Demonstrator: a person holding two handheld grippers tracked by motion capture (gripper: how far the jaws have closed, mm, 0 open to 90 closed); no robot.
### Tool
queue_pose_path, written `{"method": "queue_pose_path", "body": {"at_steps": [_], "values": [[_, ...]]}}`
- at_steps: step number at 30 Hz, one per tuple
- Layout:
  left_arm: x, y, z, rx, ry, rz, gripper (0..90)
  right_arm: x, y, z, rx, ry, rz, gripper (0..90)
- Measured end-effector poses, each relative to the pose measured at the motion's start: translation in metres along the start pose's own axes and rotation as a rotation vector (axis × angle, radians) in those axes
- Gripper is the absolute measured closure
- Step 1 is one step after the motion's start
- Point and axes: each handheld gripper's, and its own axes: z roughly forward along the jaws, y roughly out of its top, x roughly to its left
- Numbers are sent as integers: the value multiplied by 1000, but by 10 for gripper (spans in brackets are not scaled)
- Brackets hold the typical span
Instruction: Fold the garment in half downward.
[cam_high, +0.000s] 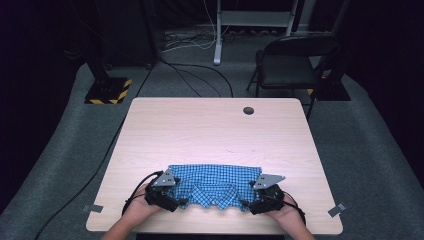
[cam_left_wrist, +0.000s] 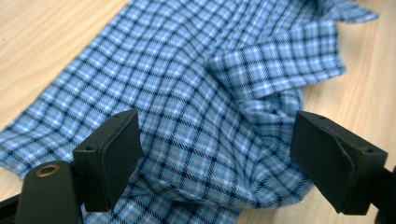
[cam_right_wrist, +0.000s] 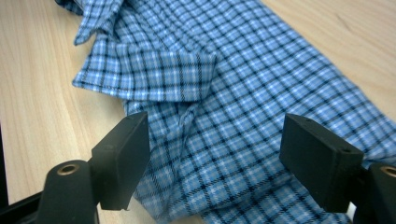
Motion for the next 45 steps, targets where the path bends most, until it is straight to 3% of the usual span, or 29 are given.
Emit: {"method": "queue_pose_path", "body": {"at_steps": [7, 14, 17, 19, 20, 28, 40, 45], "values": [[5, -8, 4, 23, -2, -12, 163, -4, -6, 5, 6, 7, 19, 240], [6, -10, 3, 5, -16, -25, 163, 0, -7, 9, 18, -2, 3, 236], [7, -7, -1, -24, -14, -45, 169, -1, -6, 5, -7, 10, 24, 238], [8, -4, -4, -53, 0, -56, 169, -1, -4, 2, -28, 14, 35, 239], [9, -1, -7, -64, 37, -62, 169, -2, -3, 0, -41, 16, 39, 239], [18, -4, -5, -51, 129, -99, 167, -6, 1, -3, -105, -21, 69, 238], [23, -10, -3, -30, 123, -103, 172, -13, -1, 13, -76, -23, 86, 238], [22, -12, 0, -7, 130, -77, 171, -15, -5, 15, -58, -36, 83, 231]]}}
